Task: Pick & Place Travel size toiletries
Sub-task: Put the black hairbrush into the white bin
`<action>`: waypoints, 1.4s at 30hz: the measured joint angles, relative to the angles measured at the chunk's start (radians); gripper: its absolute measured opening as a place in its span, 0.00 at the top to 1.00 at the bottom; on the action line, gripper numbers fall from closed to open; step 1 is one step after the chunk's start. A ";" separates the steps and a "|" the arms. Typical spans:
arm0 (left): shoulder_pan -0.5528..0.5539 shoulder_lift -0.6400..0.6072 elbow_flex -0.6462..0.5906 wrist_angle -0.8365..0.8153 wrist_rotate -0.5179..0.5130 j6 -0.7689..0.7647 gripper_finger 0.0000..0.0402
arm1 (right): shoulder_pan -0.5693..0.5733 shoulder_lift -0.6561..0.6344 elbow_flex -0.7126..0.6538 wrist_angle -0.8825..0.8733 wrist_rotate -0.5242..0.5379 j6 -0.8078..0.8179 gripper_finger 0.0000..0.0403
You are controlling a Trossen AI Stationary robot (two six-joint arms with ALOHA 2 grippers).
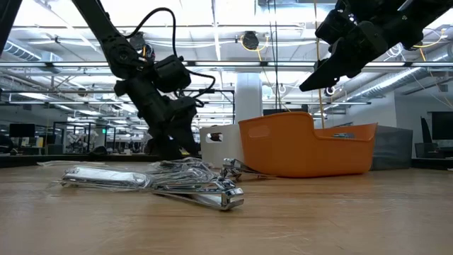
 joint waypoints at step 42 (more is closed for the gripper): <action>-0.021 0.012 -0.004 -0.019 0.131 0.120 0.98 | 0.000 0.000 0.000 0.000 0.000 -0.001 0.36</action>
